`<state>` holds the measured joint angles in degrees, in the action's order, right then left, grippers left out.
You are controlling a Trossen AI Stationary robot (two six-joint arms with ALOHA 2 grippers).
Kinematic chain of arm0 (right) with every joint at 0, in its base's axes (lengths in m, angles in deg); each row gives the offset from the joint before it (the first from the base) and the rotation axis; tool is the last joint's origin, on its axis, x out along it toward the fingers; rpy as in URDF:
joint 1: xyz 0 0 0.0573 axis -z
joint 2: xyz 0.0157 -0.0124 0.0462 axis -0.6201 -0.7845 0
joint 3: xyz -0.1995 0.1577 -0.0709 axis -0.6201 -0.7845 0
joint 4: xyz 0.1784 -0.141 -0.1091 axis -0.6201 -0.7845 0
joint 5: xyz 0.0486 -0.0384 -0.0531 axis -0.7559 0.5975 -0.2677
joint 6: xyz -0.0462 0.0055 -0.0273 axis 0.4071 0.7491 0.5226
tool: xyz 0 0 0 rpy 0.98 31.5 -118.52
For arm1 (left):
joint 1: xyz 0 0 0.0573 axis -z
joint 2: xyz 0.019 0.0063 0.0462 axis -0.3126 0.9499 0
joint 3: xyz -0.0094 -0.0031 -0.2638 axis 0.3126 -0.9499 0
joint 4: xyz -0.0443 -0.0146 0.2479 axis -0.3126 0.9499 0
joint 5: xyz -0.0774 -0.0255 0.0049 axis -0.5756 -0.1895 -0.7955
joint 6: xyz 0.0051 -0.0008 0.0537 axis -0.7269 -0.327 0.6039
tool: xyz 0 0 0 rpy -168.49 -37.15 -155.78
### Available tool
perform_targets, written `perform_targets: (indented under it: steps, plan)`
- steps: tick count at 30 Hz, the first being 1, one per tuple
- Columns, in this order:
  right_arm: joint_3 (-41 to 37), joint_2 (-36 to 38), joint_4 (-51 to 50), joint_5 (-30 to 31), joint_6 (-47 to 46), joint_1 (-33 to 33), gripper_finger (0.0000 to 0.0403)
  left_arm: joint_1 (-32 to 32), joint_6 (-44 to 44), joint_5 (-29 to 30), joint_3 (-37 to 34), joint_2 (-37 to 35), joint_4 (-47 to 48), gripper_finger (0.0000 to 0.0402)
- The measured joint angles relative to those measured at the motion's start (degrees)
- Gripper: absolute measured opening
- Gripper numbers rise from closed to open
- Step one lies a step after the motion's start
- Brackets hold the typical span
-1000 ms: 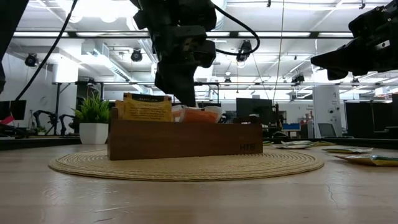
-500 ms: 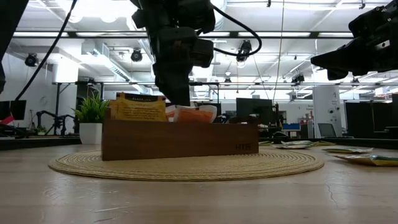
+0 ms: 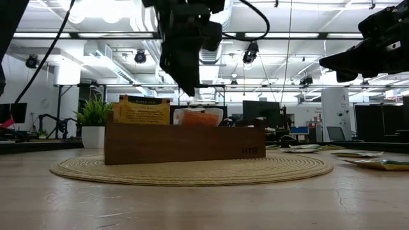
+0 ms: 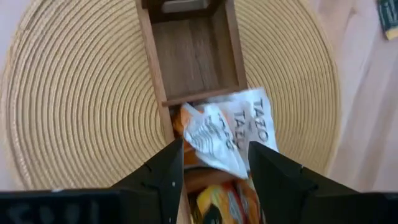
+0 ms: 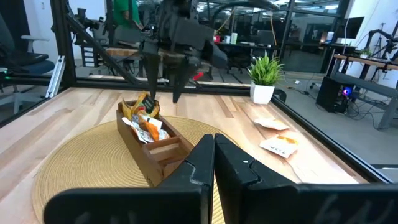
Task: Pick & Place Tea
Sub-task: Adjust the wooden organizer on the table
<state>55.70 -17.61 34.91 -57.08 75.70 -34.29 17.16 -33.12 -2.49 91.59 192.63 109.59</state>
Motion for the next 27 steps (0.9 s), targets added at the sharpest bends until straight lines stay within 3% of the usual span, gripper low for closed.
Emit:
perform_targets:
  steps: [6, 8, 12, 18, 22, 27]
  plan:
    - [0.01, 0.00, 0.00, 0.01, 0.00, 0.00, 0.0009, 5.21, 10.56, 0.52, 1.27, -0.02, 6.45, 0.0172]
    - [0.02, 0.00, -0.02, 0.00, 0.00, 0.00, 0.0009, 8.14, 14.08, 3.19, 0.71, -0.02, 8.34, 0.0172]
    - [0.01, 0.00, -0.02, 0.00, 0.00, 0.00, 0.0009, 13.46, 16.05, 9.28, -0.07, -0.02, 10.64, 0.0172]
    - [0.01, 0.00, 0.00, 0.01, 0.00, 0.00, 0.0009, 19.57, 19.90, 12.09, -0.31, -0.07, 13.43, 0.0172]
    - [0.00, 0.00, -0.02, 0.00, 0.00, 0.00, 0.0009, 21.17, 20.84, 15.42, -1.34, -0.09, 14.05, 0.0172]
    - [0.00, -0.03, 0.00, 0.02, 0.00, 0.00, 0.0009, 21.20, 23.91, 14.85, -2.98, -0.09, 14.01, 0.0172]
